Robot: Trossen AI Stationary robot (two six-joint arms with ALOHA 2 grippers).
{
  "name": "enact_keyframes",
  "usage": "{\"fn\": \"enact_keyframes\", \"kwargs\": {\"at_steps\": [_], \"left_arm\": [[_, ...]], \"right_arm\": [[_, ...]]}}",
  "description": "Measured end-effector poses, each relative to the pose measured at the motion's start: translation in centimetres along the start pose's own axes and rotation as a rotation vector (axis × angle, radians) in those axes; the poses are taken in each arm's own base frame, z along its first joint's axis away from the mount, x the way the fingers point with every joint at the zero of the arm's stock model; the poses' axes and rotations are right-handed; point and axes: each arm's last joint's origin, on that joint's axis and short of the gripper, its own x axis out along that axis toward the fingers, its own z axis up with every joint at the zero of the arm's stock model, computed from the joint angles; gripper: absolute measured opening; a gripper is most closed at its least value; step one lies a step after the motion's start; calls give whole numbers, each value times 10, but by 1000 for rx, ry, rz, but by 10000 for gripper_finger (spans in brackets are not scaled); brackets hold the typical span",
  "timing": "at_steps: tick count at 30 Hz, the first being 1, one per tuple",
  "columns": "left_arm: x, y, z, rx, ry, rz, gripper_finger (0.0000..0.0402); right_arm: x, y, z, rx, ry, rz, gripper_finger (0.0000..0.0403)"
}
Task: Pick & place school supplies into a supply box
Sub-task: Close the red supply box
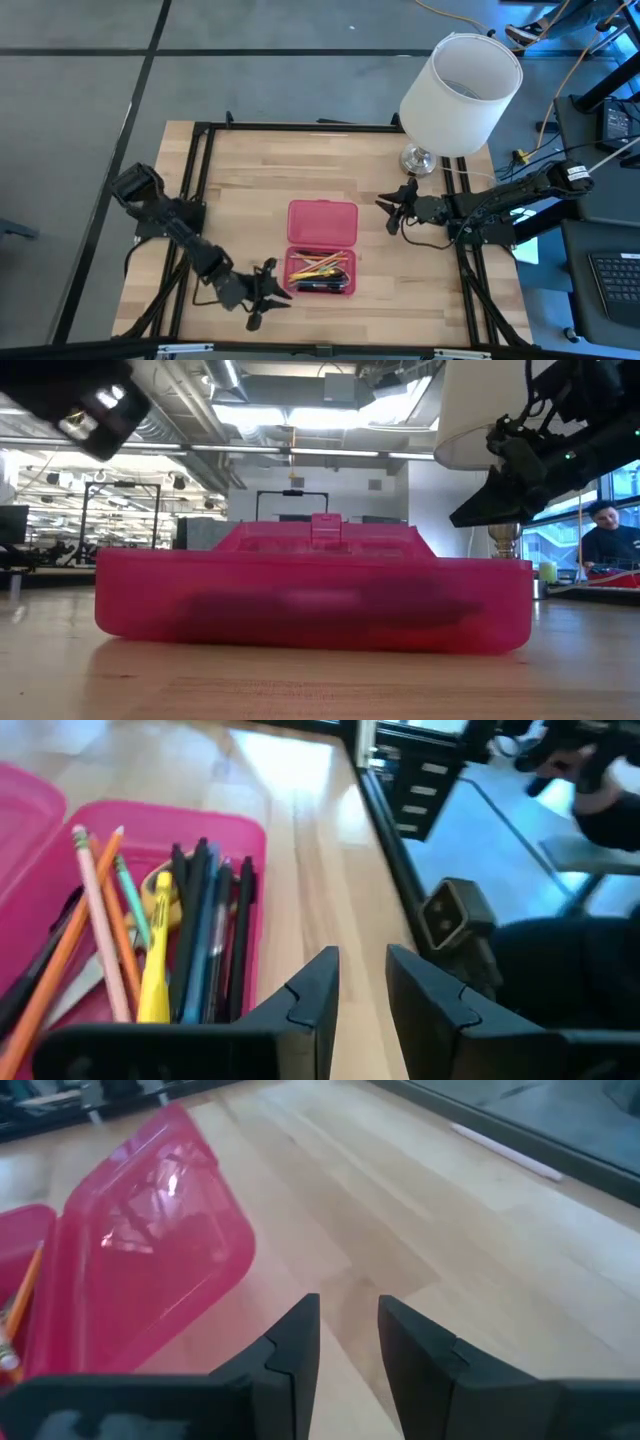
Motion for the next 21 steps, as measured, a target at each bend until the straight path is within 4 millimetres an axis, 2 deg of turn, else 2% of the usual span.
{"fn": "enact_keyframes", "kwargs": {"at_steps": [3,10,17,21], "left_arm": [[8,-4,-16,1,-6,46,77],[29,9,-42,-4,87,76,81],[36,3,-61,-15,47,80,79],[41,5,-80,-49,50,136,78]], "right_arm": [[2,-4,1,40,1,-23,108],[6,-15,2,102,5,-102,108],[10,-24,8,144,-27,-147,108],[13,-27,8,156,-10,-130,108]]}}
